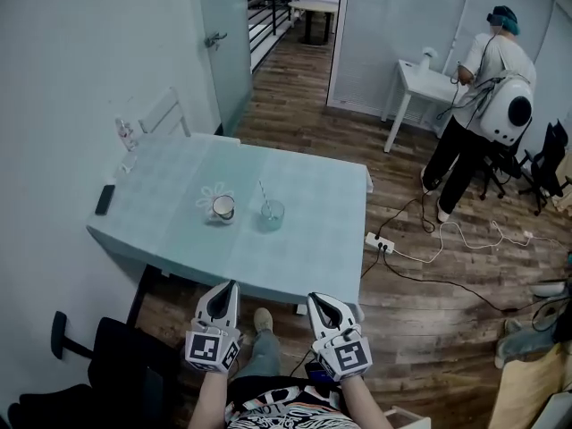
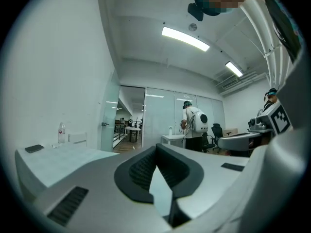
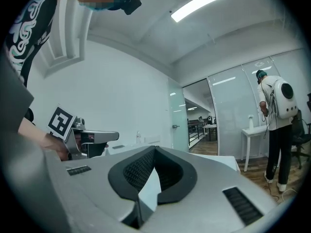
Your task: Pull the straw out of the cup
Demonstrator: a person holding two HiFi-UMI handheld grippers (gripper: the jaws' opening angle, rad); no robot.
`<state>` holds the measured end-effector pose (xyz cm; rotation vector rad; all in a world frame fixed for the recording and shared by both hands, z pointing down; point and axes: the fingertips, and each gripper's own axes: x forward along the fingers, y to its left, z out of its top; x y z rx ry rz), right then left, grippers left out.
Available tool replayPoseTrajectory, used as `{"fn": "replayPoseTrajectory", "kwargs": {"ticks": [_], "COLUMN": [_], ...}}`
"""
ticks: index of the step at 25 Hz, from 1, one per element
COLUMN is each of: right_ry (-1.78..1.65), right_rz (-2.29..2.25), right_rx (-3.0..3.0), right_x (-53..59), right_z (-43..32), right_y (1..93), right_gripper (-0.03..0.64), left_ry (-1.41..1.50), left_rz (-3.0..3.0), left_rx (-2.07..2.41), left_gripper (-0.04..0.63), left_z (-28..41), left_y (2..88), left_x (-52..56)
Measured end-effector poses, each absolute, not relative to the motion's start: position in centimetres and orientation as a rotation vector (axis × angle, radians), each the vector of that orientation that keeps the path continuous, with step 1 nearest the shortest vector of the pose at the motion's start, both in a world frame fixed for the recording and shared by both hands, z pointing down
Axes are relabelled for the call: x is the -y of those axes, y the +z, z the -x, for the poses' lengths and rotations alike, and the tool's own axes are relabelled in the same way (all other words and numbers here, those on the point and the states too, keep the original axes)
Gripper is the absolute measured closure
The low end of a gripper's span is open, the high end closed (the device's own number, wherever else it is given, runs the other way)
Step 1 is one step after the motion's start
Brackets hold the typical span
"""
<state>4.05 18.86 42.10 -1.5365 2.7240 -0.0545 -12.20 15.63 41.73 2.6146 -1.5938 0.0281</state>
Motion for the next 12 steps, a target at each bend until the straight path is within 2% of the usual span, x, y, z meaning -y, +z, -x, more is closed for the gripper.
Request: {"fn": "replayPoseTrajectory", "kwargs": {"ticks": [12], "right_ry": [-0.106], "right_rz": [1.691], "right_rx": [-2.723], "right_x": [-2.5], "right_z": [-2.1], "right_y": [43.3], "right_gripper": [0.591], "left_ry": [0.027], "left_rz": [-2.715], "left_rx": [1.46], "left_gripper": [0.568], "left_z": [12.7], "left_y": [41.7], "left_x": [0.7]}}
